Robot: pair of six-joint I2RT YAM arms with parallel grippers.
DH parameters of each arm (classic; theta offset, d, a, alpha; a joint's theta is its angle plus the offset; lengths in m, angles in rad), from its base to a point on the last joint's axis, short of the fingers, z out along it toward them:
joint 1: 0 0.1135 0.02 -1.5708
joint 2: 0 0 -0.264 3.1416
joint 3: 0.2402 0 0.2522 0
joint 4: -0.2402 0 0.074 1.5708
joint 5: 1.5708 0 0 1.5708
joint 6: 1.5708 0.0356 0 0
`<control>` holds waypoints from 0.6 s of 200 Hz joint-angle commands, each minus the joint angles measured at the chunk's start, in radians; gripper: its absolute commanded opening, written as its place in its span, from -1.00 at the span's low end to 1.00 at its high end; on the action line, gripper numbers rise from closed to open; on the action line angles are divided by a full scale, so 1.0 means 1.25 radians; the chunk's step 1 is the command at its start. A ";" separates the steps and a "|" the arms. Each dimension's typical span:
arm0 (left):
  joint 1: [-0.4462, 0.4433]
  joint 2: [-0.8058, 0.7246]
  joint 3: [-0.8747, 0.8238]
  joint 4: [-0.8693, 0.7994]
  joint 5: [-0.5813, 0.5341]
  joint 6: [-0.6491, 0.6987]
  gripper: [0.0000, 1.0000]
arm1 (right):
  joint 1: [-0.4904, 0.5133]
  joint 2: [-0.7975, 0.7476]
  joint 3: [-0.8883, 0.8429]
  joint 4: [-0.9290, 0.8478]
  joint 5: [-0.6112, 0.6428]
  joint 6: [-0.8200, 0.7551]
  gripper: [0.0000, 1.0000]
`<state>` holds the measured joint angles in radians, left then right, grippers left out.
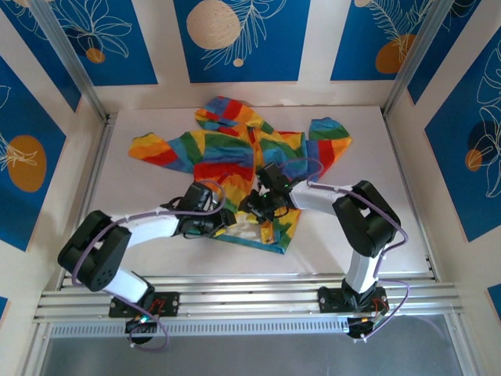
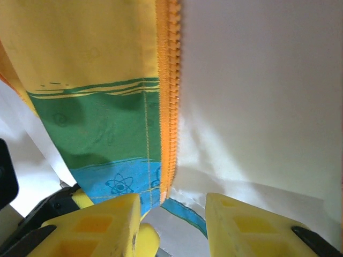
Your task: Zip up the jacket
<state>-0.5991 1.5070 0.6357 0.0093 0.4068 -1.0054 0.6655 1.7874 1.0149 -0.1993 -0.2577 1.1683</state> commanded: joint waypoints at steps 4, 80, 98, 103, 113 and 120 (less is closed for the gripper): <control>-0.008 0.023 0.019 0.074 -0.007 -0.030 -0.40 | -0.008 -0.040 -0.017 -0.028 0.011 -0.013 -0.26; -0.003 -0.052 -0.041 0.218 0.000 -0.145 -1.00 | -0.043 -0.115 -0.044 -0.017 -0.005 -0.007 -0.08; -0.003 -0.053 -0.051 0.254 -0.008 -0.170 -1.00 | -0.049 -0.110 -0.041 -0.007 -0.009 0.000 -0.07; -0.003 -0.053 -0.056 0.266 -0.011 -0.177 -1.00 | -0.051 -0.107 -0.040 -0.003 -0.013 0.005 -0.07; -0.003 -0.052 -0.062 0.292 -0.013 -0.190 -1.00 | -0.053 -0.100 -0.041 0.014 -0.023 0.018 -0.08; -0.003 -0.051 -0.065 0.303 -0.011 -0.194 -1.00 | -0.055 -0.095 -0.041 0.030 -0.033 0.028 -0.08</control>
<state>-0.6006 1.4574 0.5797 0.2867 0.3985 -1.1934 0.6056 1.6642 0.9730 -0.1970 -0.2501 1.1660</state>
